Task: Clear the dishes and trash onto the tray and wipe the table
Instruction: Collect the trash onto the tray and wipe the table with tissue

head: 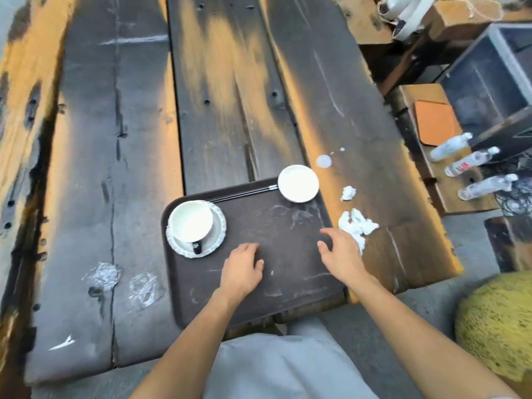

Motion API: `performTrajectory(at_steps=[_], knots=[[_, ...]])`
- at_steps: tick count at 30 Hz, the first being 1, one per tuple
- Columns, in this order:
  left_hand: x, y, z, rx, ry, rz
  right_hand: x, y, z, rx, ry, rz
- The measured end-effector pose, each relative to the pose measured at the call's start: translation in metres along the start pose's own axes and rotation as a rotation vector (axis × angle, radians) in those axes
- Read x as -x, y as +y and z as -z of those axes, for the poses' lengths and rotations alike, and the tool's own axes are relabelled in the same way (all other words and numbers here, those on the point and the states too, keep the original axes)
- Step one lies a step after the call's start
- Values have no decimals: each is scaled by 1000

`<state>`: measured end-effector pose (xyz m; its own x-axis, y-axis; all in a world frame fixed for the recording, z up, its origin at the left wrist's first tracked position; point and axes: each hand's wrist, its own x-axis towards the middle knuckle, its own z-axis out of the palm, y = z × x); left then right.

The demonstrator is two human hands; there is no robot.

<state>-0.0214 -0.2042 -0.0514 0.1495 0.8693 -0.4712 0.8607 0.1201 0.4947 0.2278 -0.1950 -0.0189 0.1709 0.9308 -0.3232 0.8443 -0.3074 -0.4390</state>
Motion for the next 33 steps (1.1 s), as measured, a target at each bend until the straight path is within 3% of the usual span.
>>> performTrajectory(at_steps=[4,8,15,21,23,26,29,33], knots=[[-20,34,-23,-189,-82,53,-25,56,29,110,68,-23],[-31,53,-44,-167,-200,188,-54,90,37,50,42,-207],[-39,58,-55,-151,-198,267,-93,119,43,35,-58,-164],[-40,61,-54,-155,-173,281,-94,114,58,-248,212,-186],[-38,61,-55,-174,-163,281,-85,112,52,-253,61,-57],[-37,62,-55,-190,-163,279,-61,120,34,-52,-235,143],[-39,64,-53,-167,-171,289,-45,128,23,54,-203,244],[-39,66,-52,-148,-172,300,-58,119,27,-25,-278,108]])
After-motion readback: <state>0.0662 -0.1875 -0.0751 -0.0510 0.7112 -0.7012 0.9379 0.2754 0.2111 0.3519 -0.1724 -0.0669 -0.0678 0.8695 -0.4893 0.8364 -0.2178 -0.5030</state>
